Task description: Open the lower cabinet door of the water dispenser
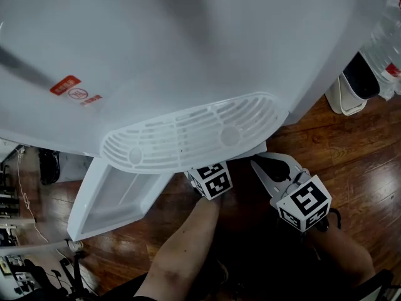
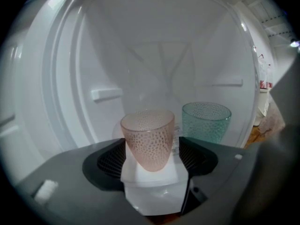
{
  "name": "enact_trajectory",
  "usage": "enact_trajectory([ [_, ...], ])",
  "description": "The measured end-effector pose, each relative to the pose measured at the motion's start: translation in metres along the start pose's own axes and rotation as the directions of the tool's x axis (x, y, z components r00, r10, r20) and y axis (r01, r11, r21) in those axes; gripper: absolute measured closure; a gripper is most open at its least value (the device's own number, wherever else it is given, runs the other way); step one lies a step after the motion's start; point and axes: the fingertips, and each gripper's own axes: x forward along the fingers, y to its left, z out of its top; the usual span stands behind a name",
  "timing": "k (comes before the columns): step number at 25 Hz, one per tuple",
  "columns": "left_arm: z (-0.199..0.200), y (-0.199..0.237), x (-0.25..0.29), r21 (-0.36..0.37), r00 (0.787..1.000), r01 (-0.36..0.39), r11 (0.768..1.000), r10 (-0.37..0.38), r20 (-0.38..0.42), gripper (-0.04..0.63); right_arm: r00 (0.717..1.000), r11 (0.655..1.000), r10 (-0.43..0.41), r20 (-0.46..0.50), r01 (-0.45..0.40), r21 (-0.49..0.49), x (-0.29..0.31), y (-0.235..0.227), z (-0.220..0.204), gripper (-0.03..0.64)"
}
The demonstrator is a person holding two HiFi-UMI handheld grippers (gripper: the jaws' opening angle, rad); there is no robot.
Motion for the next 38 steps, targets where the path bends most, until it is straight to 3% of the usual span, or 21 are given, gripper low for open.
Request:
enact_trajectory([
  [9,0.001,0.001,0.002,0.03,1.0,0.011,0.999,-0.012,0.016,0.284,1.0,1.0,0.002,-0.003,-0.002,0.009,0.0,-0.001,-0.003,0.606],
  [16,-0.004,0.002,-0.013,0.011,0.998,0.05,0.999,-0.05,0.03,0.284,1.0,1.0,0.003,0.004,-0.003,0.01,0.001,0.0,0.0,0.606],
  [23,-0.006,-0.002,-0.016,0.051,0.996,0.072,0.996,-0.074,0.052,0.278,1.0,1.0,0.006,-0.001,-0.006,0.017,0.002,0.001,-0.003,0.606],
  [27,-0.008,-0.005,-0.011,0.068,0.995,0.086,0.994,-0.09,0.046,0.215,1.0,1.0,0.008,-0.009,-0.008,0.026,0.002,0.001,-0.006,0.606],
  [38,-0.005,-0.007,-0.008,0.069,0.993,0.114,0.991,-0.116,0.034,0.239,1.0,0.999,0.016,-0.025,-0.015,0.033,0.002,0.003,-0.012,0.606],
])
